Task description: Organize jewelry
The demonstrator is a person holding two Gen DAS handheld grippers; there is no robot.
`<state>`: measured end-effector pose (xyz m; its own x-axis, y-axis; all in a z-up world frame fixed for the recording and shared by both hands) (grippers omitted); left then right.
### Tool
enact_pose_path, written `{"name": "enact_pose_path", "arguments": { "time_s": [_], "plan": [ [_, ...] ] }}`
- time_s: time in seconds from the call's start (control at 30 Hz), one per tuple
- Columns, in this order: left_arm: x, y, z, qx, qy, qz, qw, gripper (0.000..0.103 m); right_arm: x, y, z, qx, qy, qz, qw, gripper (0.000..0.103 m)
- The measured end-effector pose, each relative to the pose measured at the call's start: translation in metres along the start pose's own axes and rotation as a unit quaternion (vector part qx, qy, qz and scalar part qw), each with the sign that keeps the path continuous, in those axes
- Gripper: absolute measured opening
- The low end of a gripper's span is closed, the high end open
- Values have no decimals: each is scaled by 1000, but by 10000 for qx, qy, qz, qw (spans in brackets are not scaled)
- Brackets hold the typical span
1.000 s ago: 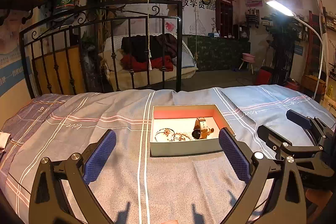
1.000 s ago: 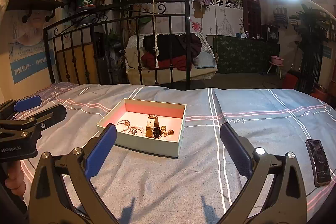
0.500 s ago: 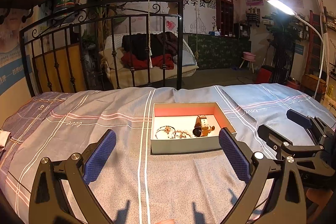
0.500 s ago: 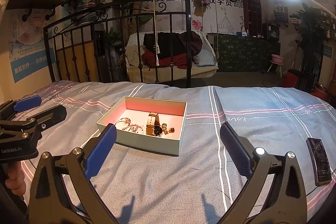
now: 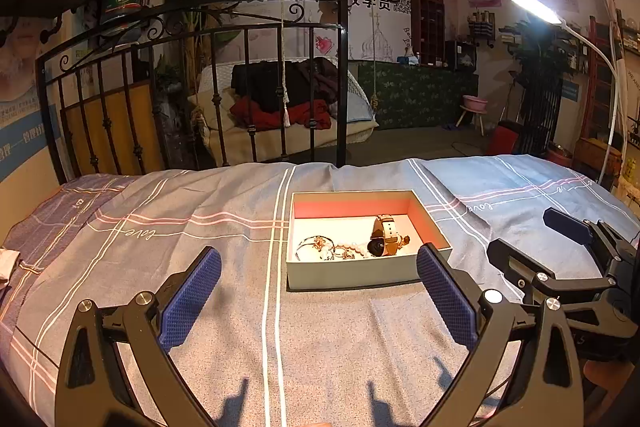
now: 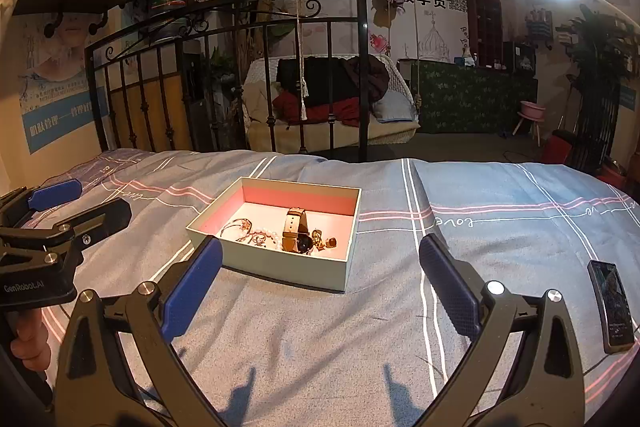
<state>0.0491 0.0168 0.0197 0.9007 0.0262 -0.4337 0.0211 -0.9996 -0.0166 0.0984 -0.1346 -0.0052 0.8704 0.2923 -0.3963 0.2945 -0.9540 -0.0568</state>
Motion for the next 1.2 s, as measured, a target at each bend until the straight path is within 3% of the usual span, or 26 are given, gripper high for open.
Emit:
{"name": "enact_pose_path", "arguments": {
  "time_s": [1.2],
  "plan": [
    [4, -5, 0, 8, -96, -88, 9999, 96, 9, -1, 4, -33, -78, -29, 10000, 97]
  ]
}}
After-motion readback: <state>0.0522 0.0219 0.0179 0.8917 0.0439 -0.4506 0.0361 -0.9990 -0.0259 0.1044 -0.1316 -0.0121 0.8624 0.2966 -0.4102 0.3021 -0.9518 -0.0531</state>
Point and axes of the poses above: each gripper's, at about its wrist camera, not at the fingertips, and x roughly the way its jaws point, y to its right, z to its underside, the point moved 3 cm from there along x, roughly the way its jaws point
